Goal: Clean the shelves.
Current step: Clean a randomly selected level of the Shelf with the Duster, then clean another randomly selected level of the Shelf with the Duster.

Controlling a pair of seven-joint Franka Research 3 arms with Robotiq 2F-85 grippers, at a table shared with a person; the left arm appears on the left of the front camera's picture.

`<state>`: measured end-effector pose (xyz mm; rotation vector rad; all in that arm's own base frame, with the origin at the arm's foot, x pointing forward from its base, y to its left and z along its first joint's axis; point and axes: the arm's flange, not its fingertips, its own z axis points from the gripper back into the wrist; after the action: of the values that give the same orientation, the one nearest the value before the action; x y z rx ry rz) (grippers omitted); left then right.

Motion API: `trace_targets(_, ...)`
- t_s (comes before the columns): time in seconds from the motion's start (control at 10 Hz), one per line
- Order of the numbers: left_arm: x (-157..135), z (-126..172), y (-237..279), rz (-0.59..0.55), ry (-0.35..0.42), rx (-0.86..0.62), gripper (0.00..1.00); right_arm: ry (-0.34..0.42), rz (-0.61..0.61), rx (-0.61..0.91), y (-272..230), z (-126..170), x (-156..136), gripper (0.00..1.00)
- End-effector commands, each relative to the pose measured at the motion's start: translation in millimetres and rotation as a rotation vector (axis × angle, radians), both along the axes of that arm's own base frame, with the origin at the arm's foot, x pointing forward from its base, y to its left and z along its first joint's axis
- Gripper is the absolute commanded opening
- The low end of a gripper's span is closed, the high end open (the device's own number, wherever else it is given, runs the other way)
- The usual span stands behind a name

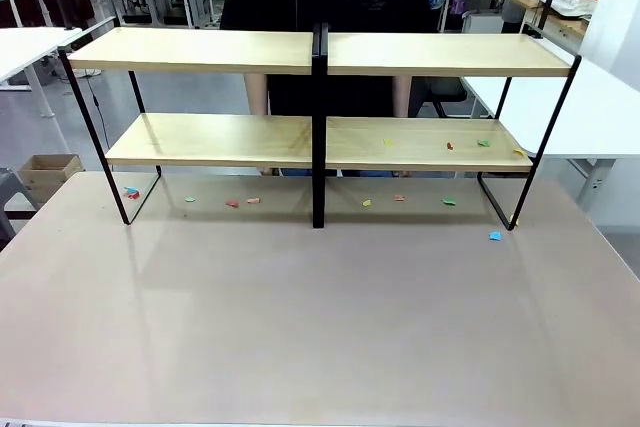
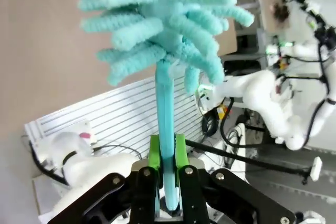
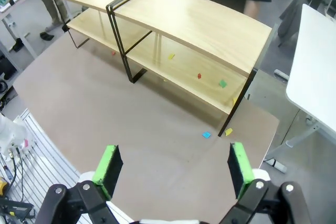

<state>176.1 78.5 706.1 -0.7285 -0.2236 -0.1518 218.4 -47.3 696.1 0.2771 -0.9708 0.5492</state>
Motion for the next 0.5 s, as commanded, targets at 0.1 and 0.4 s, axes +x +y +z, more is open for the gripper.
trace_targets(0.1, 0, 0, 0, 0.000, 0.000, 0.000, 0.12, -0.003, 0.005, 0.003, 0, 1, 0, 1.00)
trace_targets(0.4, 0, 0, 0, 0.000, 0.000, 0.000, 0.12, -0.003, 0.005, 0.003, 0, 1, 0, 1.00)
